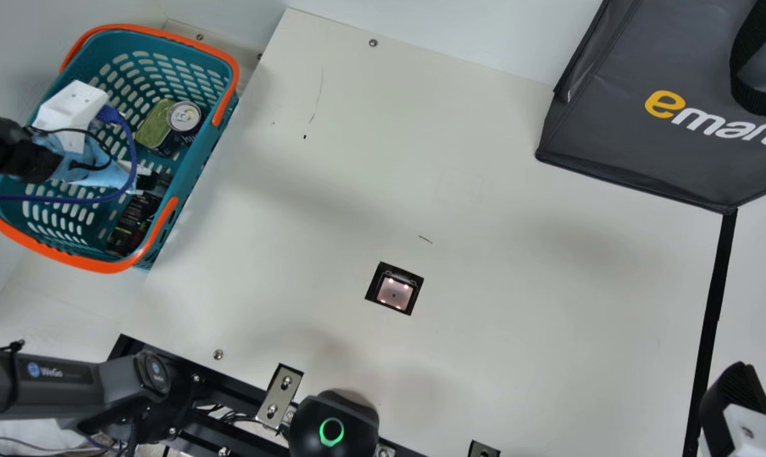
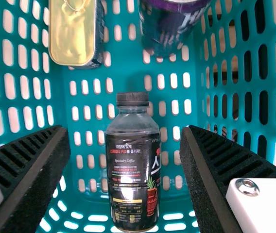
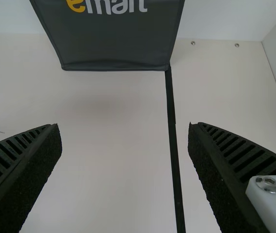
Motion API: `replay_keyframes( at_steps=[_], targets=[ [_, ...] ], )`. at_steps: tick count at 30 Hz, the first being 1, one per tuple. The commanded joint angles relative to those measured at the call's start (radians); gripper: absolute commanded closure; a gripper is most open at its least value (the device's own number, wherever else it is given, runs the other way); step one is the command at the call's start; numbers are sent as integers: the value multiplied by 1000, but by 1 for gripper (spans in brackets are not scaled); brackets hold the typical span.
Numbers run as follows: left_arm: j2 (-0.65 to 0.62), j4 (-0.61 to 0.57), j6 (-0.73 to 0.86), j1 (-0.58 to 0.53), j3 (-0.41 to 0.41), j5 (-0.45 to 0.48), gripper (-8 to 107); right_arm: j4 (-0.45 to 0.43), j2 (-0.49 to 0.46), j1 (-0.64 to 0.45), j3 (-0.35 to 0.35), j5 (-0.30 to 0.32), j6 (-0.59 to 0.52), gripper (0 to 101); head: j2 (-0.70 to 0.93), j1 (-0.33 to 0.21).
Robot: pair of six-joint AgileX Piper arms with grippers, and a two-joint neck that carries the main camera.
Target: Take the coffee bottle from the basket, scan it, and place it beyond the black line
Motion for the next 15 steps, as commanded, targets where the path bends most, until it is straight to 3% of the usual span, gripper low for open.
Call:
replay_keyframes(
  at_steps=[1,15],
  targets=[
    [9,9,-6,-4,5,-15,9,0,0,0,0,0,0,10,2,-17],
    [97,40,-64,-33,41,-132,9,0,0,0,0,0,0,10,2,-17]
  ],
)
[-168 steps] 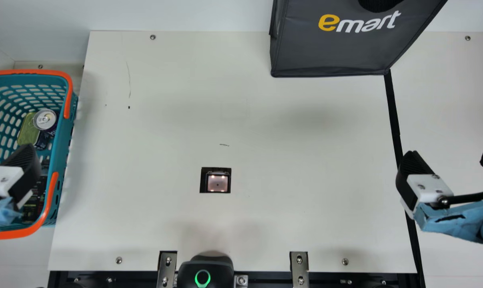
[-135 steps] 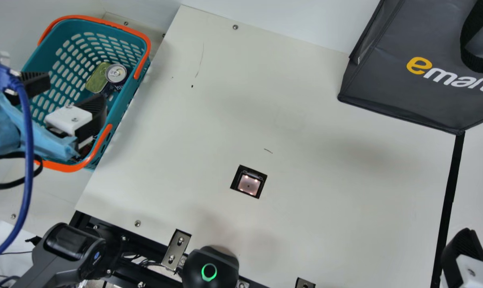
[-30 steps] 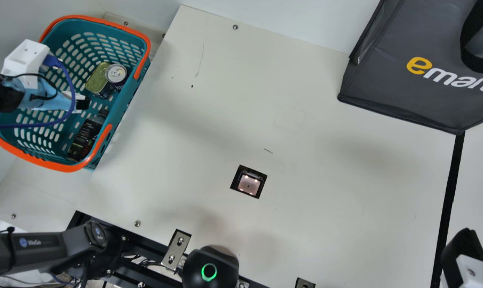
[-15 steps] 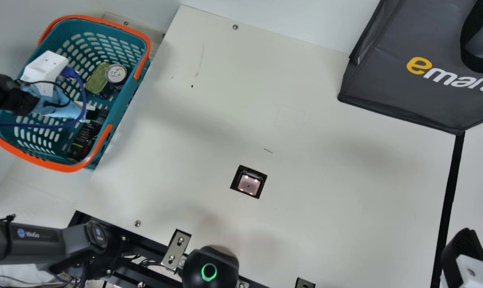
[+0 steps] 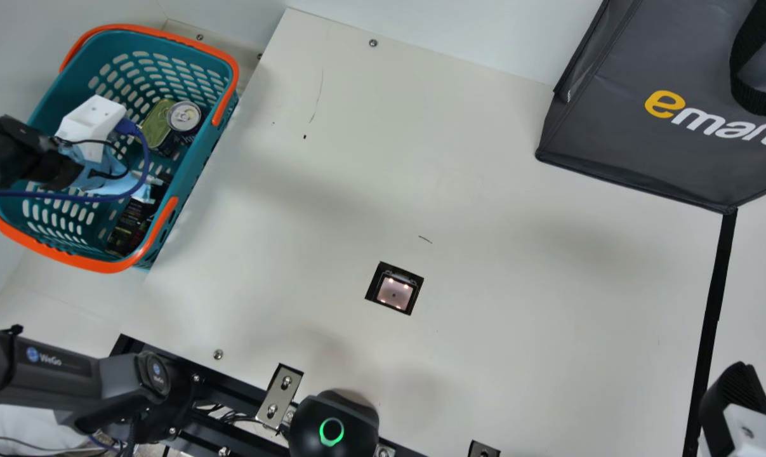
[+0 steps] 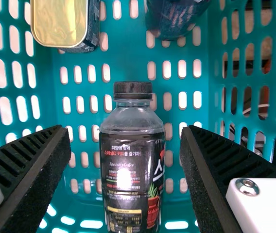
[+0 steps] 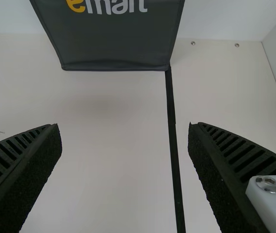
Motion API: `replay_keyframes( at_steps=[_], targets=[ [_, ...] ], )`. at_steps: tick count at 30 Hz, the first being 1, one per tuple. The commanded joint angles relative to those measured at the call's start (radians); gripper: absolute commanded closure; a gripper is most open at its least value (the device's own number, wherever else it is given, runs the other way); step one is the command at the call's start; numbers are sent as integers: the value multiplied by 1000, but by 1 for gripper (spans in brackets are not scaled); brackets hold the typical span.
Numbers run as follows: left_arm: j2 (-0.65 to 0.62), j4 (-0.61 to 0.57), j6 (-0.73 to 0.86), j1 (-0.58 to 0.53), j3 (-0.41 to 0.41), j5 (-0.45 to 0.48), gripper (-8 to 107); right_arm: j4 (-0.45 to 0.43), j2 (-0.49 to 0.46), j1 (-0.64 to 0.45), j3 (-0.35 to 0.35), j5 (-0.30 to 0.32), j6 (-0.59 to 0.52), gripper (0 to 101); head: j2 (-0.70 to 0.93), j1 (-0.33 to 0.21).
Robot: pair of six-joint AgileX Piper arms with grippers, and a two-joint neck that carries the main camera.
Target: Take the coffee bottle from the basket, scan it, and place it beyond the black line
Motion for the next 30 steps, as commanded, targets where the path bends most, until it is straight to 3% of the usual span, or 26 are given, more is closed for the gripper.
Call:
replay_keyframes(
  at_steps=[1,30],
  targets=[
    [12,1,-8,-5,3,-17,9,0,0,0,0,0,0,10,2,-17],
    [234,-92,-50,-92,-16,-229,9,0,0,0,0,0,0,10,2,-17]
  ],
)
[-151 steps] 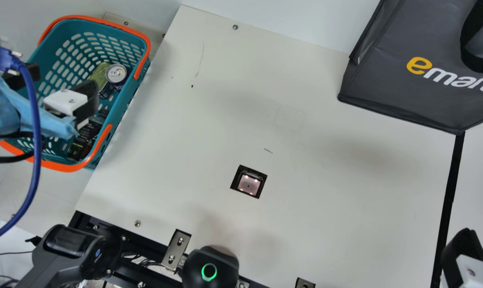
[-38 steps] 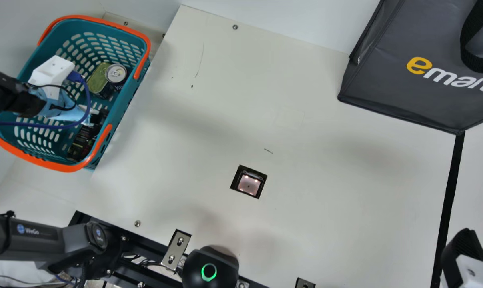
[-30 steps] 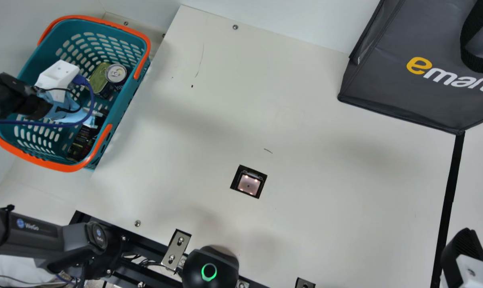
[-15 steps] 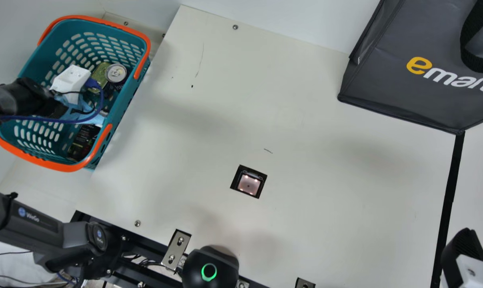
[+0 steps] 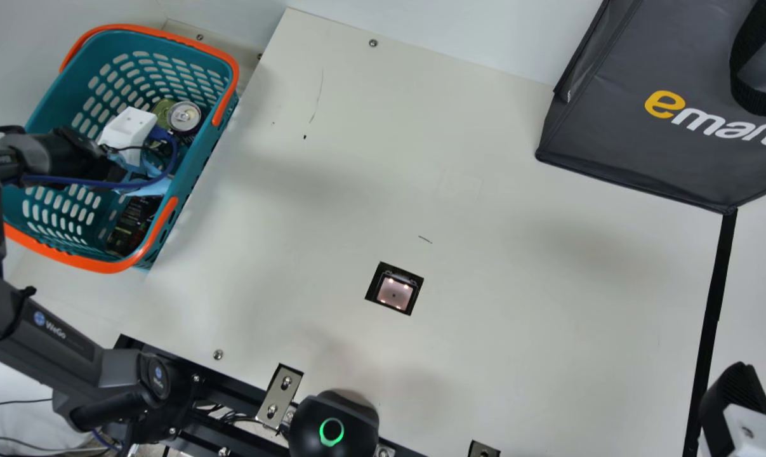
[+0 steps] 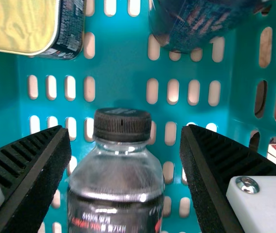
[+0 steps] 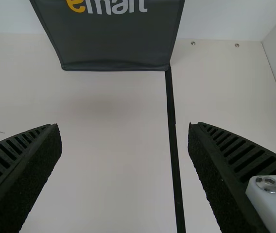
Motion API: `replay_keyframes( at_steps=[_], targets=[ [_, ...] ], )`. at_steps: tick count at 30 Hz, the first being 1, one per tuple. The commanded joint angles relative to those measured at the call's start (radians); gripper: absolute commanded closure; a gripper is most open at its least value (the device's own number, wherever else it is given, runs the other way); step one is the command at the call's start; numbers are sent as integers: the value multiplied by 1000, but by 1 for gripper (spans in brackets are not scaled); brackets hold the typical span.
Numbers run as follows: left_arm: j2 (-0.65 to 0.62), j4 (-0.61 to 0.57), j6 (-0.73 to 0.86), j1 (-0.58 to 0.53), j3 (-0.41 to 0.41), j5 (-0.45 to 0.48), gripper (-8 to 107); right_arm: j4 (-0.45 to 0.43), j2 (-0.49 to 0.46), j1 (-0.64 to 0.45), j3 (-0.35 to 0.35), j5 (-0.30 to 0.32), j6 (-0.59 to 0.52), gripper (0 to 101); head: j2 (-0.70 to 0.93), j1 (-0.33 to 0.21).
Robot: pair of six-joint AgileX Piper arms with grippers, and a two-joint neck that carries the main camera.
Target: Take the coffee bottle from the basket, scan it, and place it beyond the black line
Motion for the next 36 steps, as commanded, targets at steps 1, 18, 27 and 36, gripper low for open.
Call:
replay_keyframes(
  at_steps=[1,18,27,36],
  targets=[
    [16,-12,8,-2,-5,-8,9,0,0,0,0,0,0,10,2,-17],
    [91,-150,114,-3,-53,-28,62,0,0,0,0,0,0,10,2,-17],
    [47,-182,140,15,-55,9,89,0,0,0,0,0,0,10,2,-17],
    [-62,-177,131,49,-64,92,89,0,0,0,0,0,0,10,2,-17]
  ],
)
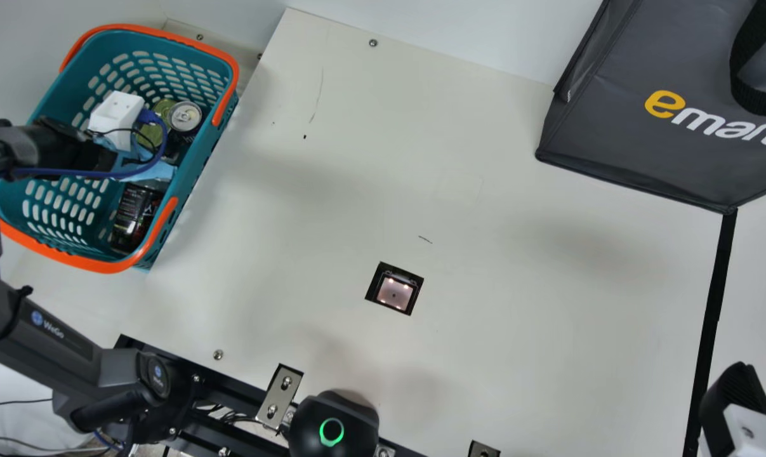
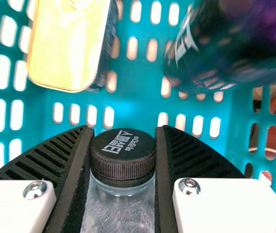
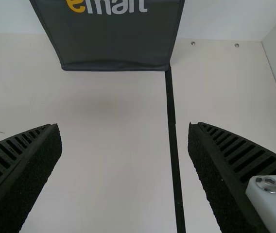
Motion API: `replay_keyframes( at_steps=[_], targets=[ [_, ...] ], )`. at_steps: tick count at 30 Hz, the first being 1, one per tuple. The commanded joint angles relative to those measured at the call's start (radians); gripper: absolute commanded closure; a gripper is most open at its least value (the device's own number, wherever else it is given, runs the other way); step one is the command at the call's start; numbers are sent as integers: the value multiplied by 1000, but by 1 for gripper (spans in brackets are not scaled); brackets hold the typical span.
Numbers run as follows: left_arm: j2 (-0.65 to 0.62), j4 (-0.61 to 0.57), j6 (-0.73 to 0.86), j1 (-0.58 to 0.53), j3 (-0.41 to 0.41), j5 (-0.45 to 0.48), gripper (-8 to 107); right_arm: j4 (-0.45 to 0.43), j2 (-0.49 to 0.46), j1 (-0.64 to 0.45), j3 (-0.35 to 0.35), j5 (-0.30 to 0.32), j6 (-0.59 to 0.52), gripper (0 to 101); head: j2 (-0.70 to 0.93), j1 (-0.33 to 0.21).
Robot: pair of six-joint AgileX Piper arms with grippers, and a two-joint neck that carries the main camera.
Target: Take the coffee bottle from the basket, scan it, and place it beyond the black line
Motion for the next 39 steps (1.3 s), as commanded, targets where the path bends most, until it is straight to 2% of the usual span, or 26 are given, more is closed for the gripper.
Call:
replay_keyframes(
  at_steps=[1,25,39],
  targets=[
    [-32,4,-4,8,-4,27,89,0,0,0,0,0,0,10,2,-17],
    [-323,-5,-12,130,-60,310,89,0,0,0,0,1,0,10,2,-17],
    [-417,-29,-19,162,-145,452,89,0,0,0,0,1,0,10,2,-17]
  ],
)
